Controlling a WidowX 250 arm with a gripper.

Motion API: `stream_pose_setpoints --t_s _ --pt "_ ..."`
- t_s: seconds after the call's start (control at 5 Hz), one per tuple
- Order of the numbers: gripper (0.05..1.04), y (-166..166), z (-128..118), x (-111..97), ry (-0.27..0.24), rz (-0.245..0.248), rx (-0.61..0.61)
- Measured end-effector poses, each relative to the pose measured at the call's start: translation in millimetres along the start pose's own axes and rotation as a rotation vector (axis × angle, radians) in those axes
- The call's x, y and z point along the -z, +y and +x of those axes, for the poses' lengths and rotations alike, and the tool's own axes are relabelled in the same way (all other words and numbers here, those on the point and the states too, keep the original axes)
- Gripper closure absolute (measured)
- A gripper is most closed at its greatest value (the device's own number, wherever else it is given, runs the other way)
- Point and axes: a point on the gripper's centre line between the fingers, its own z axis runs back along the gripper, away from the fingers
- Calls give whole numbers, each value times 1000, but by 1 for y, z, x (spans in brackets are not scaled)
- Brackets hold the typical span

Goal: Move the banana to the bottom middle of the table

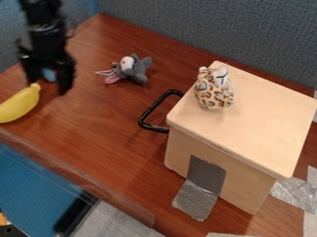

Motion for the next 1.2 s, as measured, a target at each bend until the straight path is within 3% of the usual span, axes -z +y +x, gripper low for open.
stream_pose_setpoints --t_s 0.2,0.4,0.6,0.8,1.0,1.2 --pt "83 20 -13 9 -17 37 -2" --pt "85 27 -27 24 35 62 3" --pt "141 27 -29 27 51 68 -16" --pt "430 15 -31 28 67 40 -12" --pt "552 -12 -18 -2 9 26 28" --pt "552 -46 -16 -20 -25 -26 61"
